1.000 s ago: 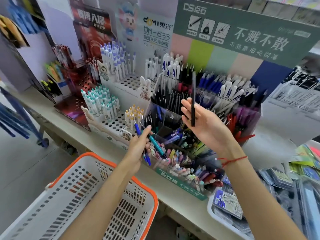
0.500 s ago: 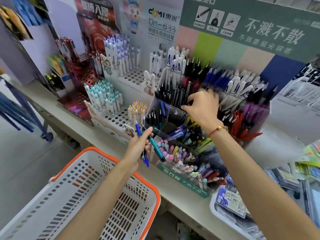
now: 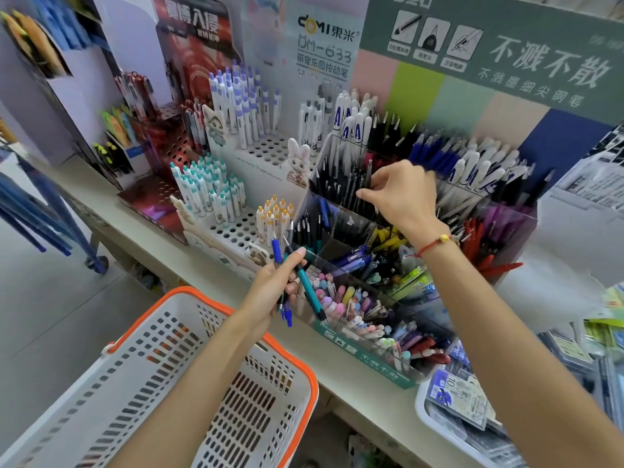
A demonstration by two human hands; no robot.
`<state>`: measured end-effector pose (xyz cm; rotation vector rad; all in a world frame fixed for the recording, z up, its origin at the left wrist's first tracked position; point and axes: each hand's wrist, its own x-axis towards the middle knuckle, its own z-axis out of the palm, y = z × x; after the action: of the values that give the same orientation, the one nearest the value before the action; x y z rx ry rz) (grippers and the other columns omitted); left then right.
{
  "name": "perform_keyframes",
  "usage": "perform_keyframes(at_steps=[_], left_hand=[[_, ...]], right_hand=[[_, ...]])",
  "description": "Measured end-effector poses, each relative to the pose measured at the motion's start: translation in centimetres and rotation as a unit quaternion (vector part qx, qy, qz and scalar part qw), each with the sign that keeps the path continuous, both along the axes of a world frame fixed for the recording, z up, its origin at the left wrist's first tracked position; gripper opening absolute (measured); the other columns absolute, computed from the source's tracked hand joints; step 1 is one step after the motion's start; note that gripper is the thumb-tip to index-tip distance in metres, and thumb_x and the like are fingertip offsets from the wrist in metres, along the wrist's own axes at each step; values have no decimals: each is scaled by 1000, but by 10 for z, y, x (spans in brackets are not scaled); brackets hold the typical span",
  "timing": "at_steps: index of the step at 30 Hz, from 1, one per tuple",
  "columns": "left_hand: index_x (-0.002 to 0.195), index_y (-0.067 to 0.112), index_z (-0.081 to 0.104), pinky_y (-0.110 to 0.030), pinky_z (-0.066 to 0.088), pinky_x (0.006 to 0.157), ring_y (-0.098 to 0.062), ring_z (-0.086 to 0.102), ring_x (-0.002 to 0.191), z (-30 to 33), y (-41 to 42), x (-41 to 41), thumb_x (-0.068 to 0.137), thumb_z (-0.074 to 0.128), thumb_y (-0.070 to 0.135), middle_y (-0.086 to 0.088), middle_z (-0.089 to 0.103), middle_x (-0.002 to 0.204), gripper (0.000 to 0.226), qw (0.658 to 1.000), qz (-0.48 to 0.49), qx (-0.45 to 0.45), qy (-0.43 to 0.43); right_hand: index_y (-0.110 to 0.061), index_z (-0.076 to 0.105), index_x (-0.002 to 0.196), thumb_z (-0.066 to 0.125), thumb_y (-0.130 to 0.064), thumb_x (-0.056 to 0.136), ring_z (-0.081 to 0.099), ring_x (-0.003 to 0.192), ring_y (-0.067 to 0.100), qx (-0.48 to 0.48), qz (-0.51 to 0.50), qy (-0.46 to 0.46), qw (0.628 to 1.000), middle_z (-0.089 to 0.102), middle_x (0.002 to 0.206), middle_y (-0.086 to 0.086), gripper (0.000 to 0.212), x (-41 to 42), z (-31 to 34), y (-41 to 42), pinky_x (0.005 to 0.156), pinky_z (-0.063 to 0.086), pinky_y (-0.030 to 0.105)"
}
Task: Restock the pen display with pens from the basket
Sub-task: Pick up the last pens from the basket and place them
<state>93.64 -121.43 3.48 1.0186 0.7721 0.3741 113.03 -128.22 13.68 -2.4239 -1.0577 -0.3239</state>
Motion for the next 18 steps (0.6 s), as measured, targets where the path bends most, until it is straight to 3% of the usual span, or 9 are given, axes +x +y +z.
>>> perform_keyframes(at_steps=[3, 8, 11, 14, 18], left_hand=[[86, 16, 65, -17, 39, 48, -3, 38, 46, 0, 3, -6, 91, 63, 37, 9, 36, 58, 22, 1000, 14, -6, -1], [88, 15, 62, -18, 38, 51, -2, 38, 46, -2, 8, -16, 91, 62, 37, 9, 38, 58, 22, 999, 34, -7, 6], [90, 15, 62, -17, 38, 51, -2, 38, 46, -1, 9, -18, 92, 62, 37, 10, 38, 57, 22, 999, 38, -10, 7], [90, 15, 62, -16, 38, 50, -2, 38, 46, 2, 8, -17, 91, 63, 37, 10, 39, 57, 21, 999, 39, -12, 0], [90, 16, 61, -16, 40, 48, -2, 39, 47, 4, 2, -15, 91, 63, 37, 10, 40, 57, 21, 999, 33, -13, -7]], right_hand=[[-15, 72, 95, 75, -33, 83, 66, 87, 24, 51, -7, -41, 998, 73, 84, 2, 22, 2, 8, -4, 97, 36, 36], [-15, 69, 92, 75, -32, 83, 64, 90, 26, 3, -6, -50, 999, 72, 83, 3, 21, -6, -9, -7, 95, 30, 35], [-14, 69, 86, 77, -32, 81, 65, 86, 25, 24, 6, -31, 999, 72, 81, 2, 20, -4, -3, -6, 97, 38, 38], [-12, 68, 82, 80, -30, 77, 67, 75, 25, 104, 16, -19, 994, 70, 74, 2, 22, -1, 4, -8, 88, 50, 47], [-17, 64, 76, 82, -34, 75, 66, 77, 24, 50, 22, 4, 999, 68, 72, 0, 25, -1, -12, -15, 88, 50, 49]])
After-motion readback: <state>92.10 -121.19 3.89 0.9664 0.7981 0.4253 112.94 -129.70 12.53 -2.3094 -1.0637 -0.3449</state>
